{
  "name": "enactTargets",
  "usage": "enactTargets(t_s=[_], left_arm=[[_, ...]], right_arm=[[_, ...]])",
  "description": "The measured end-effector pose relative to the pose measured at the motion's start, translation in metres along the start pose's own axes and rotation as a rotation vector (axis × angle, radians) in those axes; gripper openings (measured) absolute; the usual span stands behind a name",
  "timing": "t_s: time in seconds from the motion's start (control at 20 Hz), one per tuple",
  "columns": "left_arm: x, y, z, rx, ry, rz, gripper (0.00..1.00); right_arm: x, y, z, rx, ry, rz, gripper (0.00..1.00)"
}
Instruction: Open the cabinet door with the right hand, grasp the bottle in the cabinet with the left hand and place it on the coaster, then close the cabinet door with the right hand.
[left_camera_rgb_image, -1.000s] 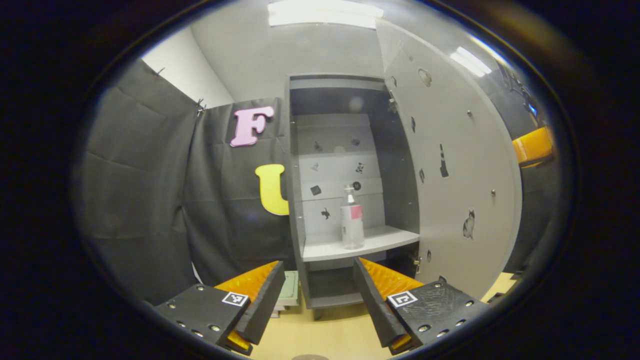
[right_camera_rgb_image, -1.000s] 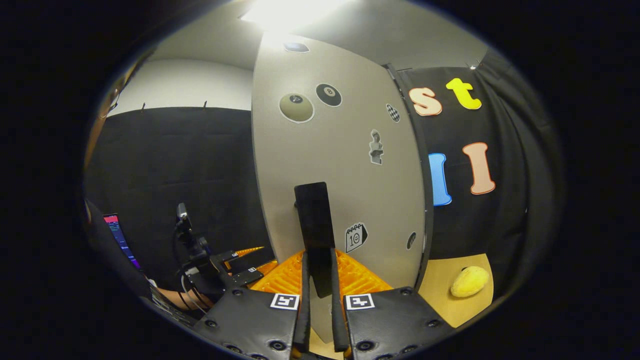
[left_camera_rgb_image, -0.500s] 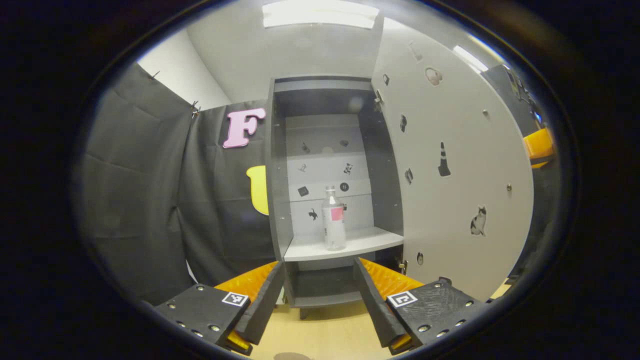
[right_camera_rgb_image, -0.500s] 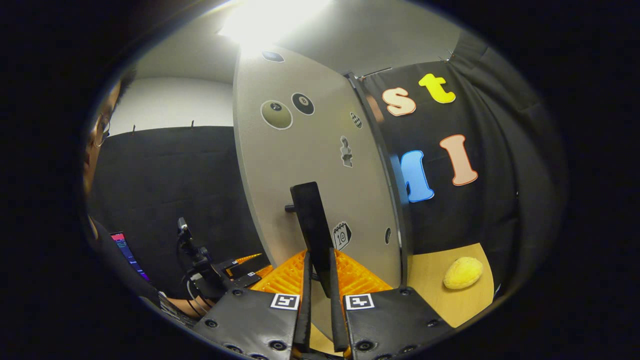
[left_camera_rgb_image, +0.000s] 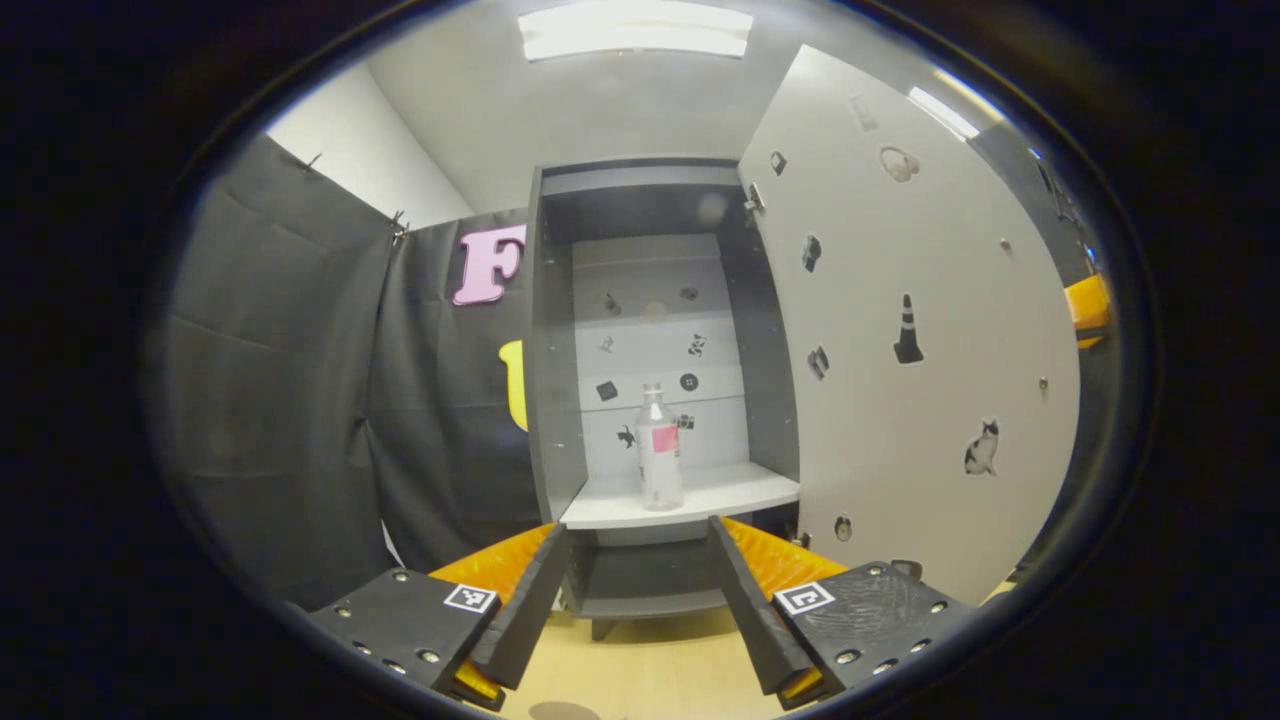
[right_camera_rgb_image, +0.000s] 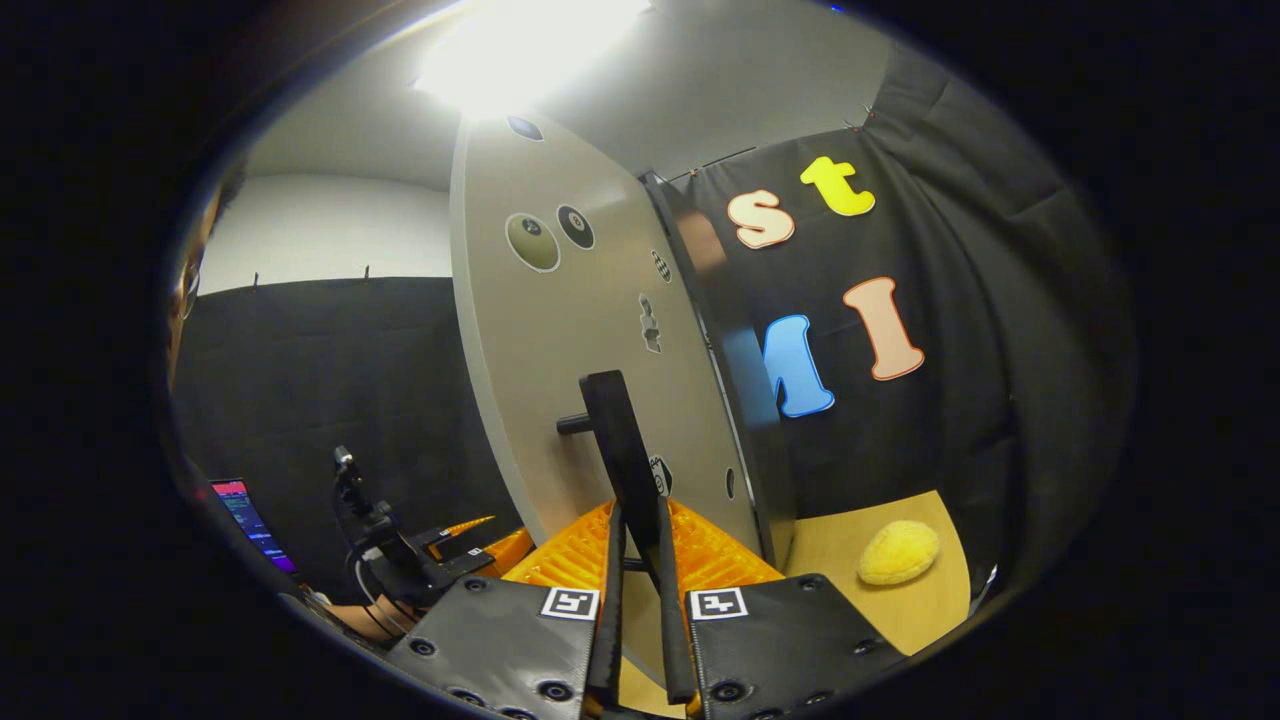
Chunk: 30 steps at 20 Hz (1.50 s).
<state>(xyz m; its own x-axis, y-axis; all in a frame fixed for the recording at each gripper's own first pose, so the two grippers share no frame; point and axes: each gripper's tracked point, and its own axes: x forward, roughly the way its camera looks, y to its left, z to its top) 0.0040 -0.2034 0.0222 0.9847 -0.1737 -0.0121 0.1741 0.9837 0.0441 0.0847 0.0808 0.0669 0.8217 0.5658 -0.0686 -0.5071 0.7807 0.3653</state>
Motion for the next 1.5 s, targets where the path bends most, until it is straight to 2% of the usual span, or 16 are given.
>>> enactTargets(t_s=[0.1,0.15,0.3,0.35,0.4,0.45,0.55,0.7,0.8,0.9,1.05,1.2,1.25,1.45,1.5], left_arm=[[0.006,-0.002,0.007,-0.004,-0.003,-0.006,0.85],[0.011,-0.002,0.011,-0.008,-0.005,-0.013,0.85],[0.039,-0.001,0.017,-0.031,0.005,-0.039,0.83],[0.052,-0.002,0.018,-0.047,0.01,-0.055,0.83],[0.064,-0.005,0.018,-0.07,0.02,-0.081,0.83],[0.077,-0.007,0.018,-0.093,0.029,-0.105,0.85],[0.102,-0.006,0.019,-0.117,0.038,-0.14,0.83],[0.144,-0.001,0.018,-0.13,0.043,-0.156,0.83],[0.178,0.002,0.012,-0.133,0.051,-0.164,0.83],[0.212,0.0,0.002,-0.116,0.073,-0.185,0.85],[0.253,-0.004,-0.014,-0.085,0.083,-0.212,0.83],[0.283,-0.014,-0.029,-0.1,0.108,-0.245,0.85],[0.291,-0.015,-0.033,-0.101,0.115,-0.253,0.83],[0.321,-0.015,-0.033,-0.068,0.099,-0.249,0.85],[0.326,-0.015,-0.032,-0.062,0.092,-0.252,0.82]], right_arm=[[-0.011,-0.004,0.007,-0.01,-0.018,0.004,0.16],[-0.016,-0.009,0.012,-0.03,-0.038,-0.017,0.19],[-0.037,-0.039,0.027,-0.07,-0.106,-0.154,0.19],[-0.042,-0.052,0.031,-0.077,-0.123,-0.204,0.24],[-0.047,-0.063,0.033,-0.081,-0.137,-0.255,0.34],[-0.05,-0.073,0.03,-0.083,-0.143,-0.305,0.55],[-0.058,-0.096,0.024,-0.101,-0.142,-0.423,0.98],[-0.066,-0.117,0.016,-0.152,-0.132,-0.562,0.98],[-0.065,-0.124,0.006,-0.162,-0.112,-0.621,0.98],[-0.058,-0.127,-0.002,-0.153,-0.092,-0.652,0.98],[-0.049,-0.132,-0.01,-0.146,-0.072,-0.698,0.98],[-0.041,-0.133,-0.01,-0.144,-0.078,-0.735,0.98],[-0.039,-0.134,-0.011,-0.143,-0.077,-0.745,0.98],[-0.031,-0.139,-0.017,-0.144,-0.064,-0.783,0.98],[-0.029,-0.14,-0.02,-0.143,-0.058,-0.79,0.98]])
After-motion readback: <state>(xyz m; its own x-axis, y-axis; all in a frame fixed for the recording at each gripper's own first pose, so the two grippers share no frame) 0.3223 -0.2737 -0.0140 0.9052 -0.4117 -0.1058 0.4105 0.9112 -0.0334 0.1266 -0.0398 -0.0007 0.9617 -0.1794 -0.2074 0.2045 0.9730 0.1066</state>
